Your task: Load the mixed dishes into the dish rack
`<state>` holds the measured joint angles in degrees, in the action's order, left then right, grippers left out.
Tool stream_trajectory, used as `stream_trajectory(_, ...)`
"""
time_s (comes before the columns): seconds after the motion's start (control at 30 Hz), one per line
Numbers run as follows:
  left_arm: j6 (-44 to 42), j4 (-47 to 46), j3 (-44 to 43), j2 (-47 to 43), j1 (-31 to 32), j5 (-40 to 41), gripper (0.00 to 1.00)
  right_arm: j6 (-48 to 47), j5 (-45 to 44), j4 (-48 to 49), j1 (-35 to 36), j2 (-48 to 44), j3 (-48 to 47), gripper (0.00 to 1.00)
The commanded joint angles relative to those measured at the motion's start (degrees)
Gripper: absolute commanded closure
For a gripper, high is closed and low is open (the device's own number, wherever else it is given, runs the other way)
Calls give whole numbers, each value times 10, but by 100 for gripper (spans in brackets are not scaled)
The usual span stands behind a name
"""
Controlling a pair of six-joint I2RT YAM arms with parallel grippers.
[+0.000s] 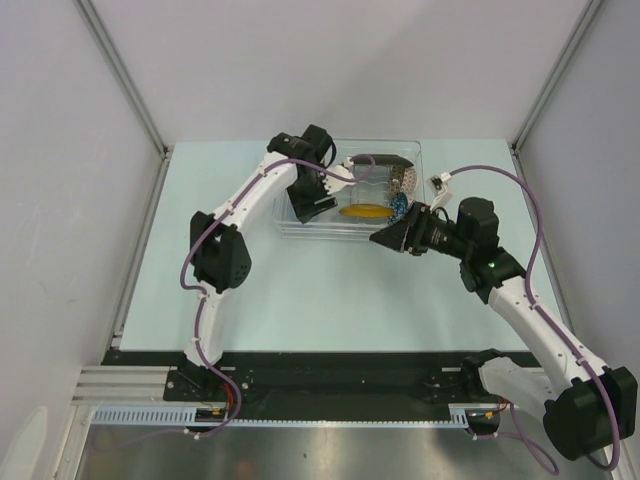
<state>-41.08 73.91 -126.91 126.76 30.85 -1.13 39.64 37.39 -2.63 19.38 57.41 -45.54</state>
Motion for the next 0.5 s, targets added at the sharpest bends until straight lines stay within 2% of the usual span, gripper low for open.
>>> stream_trajectory(0.0,-15,-97,-4,31,14,-34,100,8,8,20,-2,-7,5,39)
stream_trajectory(0.47,3,-215,-3,-10,14,-73,100,12,9,40,-2,-2,21,41)
